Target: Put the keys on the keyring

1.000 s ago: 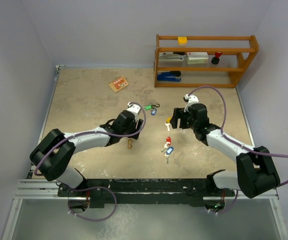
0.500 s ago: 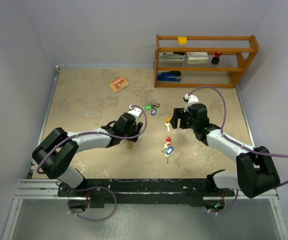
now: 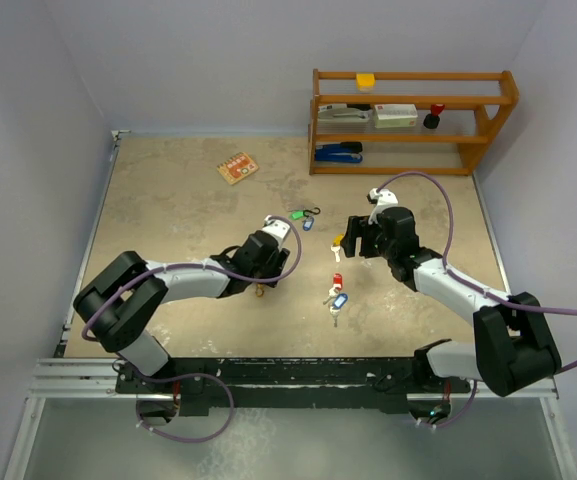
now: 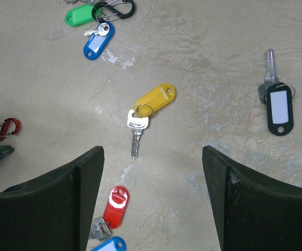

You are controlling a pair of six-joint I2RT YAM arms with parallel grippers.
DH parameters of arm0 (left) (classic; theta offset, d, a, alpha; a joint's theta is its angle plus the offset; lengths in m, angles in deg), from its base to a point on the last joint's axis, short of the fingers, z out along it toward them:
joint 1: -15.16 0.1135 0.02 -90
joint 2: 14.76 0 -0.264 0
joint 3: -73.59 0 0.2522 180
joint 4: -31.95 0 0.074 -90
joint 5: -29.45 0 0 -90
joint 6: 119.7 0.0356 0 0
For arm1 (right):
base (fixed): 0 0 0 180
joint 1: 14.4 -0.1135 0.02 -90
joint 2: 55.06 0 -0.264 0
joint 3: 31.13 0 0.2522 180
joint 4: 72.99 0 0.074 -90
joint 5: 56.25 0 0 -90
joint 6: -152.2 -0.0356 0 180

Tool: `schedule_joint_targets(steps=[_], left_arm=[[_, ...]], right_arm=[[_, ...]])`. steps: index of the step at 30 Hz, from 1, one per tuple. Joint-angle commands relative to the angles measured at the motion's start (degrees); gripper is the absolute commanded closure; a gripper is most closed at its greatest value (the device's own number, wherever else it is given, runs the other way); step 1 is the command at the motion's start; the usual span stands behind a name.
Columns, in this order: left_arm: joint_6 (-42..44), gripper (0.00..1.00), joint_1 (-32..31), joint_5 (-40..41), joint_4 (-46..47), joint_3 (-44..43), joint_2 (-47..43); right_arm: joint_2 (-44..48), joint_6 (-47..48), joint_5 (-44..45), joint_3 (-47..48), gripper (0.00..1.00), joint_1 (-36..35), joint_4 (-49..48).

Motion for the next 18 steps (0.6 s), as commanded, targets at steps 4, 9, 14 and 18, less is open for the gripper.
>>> schedule_joint_targets(steps=[4, 9, 14, 18], left_arm=[[1.5, 0.47, -0.9, 2.9, 0.5, -1.3, 1.4], [1.3, 0.54, -1.0, 3.4, -0.3, -1.4, 1.6], [1.2, 0.6, -1.0, 3.6, -0.5, -1.4, 1.6], [1.2, 0.64, -1.0, 3.6, -0.4, -1.7, 1.8]], right_arm=[[1.2, 0.7, -1.1, 1.4, 0.21, -0.1, -1.1], [1.0, 0.7, -1.3, 1.5, 0.21, -0.1, -1.1], [1.3, 0.7, -1.2, 1.5, 0.21, -0.1, -1.0], [1.4, 0.7, -1.3, 1.6, 0.22, -0.1, -0.9]])
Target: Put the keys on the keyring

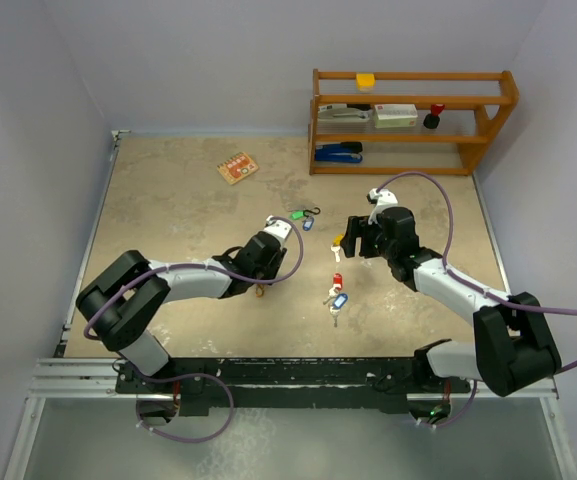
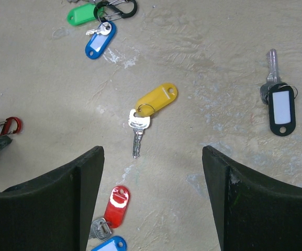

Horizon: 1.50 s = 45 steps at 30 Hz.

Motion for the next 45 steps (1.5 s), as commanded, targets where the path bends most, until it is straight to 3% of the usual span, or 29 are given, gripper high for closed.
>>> schedule_joint_targets(steps=[1, 16, 20, 27, 38, 45], left_arm=[[1.2, 0.64, -0.3, 1.3, -1.3, -1.5, 1.0], [1.4, 0.67, -0.6, 0.9, -0.6, -2.2, 2.8], [1.5, 0.75, -0.7, 0.9, -0.8, -2.3, 3.1], [1.6, 1.0, -0.8, 0.7, -1.8, -3.2, 3.2], [0.2, 1.0, -1.0, 3.9, -1.0, -4.9, 1.6], [-1.2, 1.0, -1.0, 11.8, -5.0, -16.3, 0.4]], right_arm=[[1.5, 0.7, -0.9, 1.5, 0.22, -0.1, -0.9], [1.6, 0.8, -0.8, 1.3, 0.22, -0.1, -0.8], [1.6, 1.0, -0.8, 1.3, 0.22, -0.1, -0.8], [1.6, 0.9, -0.8, 1.3, 0.22, -0.1, -0.8], [1.8, 0.9, -0.6, 1.2, 0.22, -0.1, -0.6], [0.3, 1.1, -1.6, 3.0, 0.25, -0.1, 2.1]])
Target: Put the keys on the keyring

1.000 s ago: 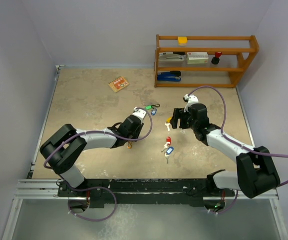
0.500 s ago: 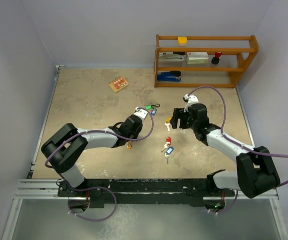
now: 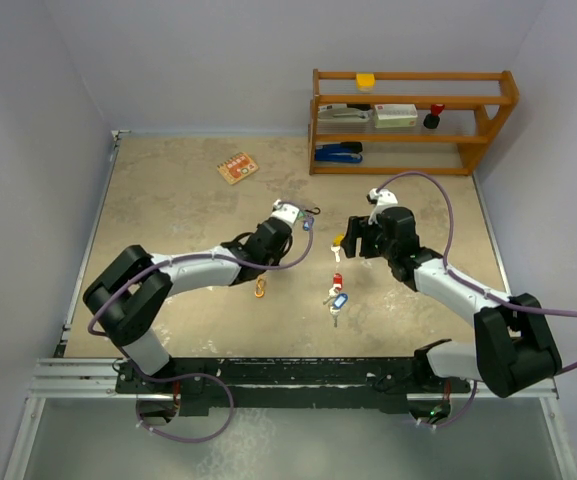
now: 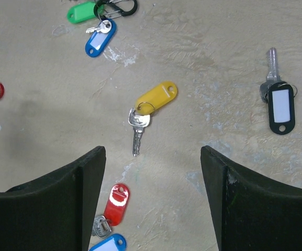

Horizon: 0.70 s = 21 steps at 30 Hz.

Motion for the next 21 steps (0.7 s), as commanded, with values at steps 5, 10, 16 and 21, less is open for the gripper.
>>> schedule_joint_targets(steps=[5, 10, 16, 21], left_arm=[[-4.2, 1.0, 0.2, 9.8, -4.3, -21.8, 0.6], [-8.7, 1.0, 1.8, 7.0, -8.6, -34.7, 7.0], [-11.8, 1.0, 2.2, 3.8, -6.8, -35.9, 8.3], [-11.4, 1.0, 3.3, 3.9, -5.6, -31.8, 6.8]], right_arm=[[-1.2, 1.3, -2.8, 4.6, 0.3, -0.2, 4.9], [-3.9, 0.3, -1.7, 6.7, 0.35, -2.3, 7.7], [-8.3, 0.1, 1.3, 9.6, 0.35, -3.9, 8.4], [-11.2, -1.1, -0.5, 10.4, 0.35, -3.9, 6.9]])
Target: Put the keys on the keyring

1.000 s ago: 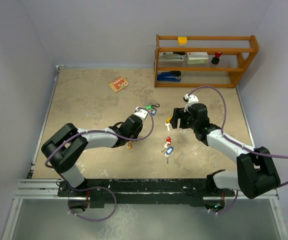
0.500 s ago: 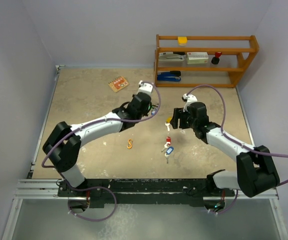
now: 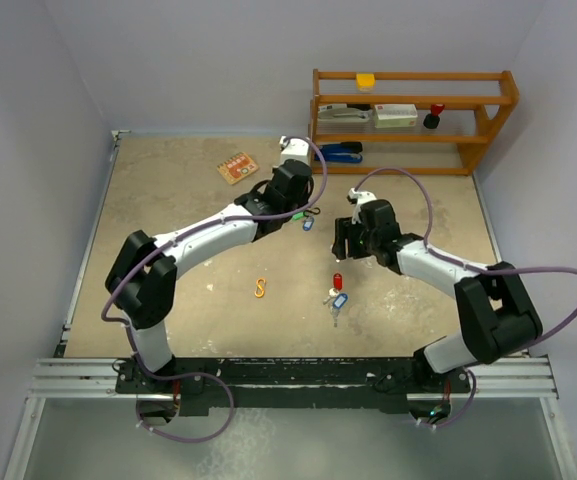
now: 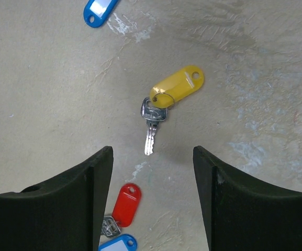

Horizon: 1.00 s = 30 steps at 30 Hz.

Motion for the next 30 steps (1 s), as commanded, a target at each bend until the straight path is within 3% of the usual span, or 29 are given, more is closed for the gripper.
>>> schedule_joint_targets(steps=[1, 20, 27, 30], left_arm=[[-1.3, 1.0, 1.2, -1.4, 1.5, 2.5, -1.9], [-1.9, 1.0, 4.9, -5.9, 4.3, 5.4, -2.1], [-1.9, 1.0, 5.5, -6.2, 4.5, 5.9, -2.3], [-1.9, 1.0, 5.7, -6.3, 4.5, 6.1, -2.3]], right_arm=[[-1.9, -2.0, 0.1, 2.5, 0.35, 0.0, -2.1], [-12.1, -1.6, 3.3, 7.8, 0.41, 0.0, -4.9], [-13.5, -1.4, 3.2, 8.0, 0.47, 0.0, -6.5], [-13.7, -1.2, 3.2, 8.1, 0.54, 0.0, -7.1]])
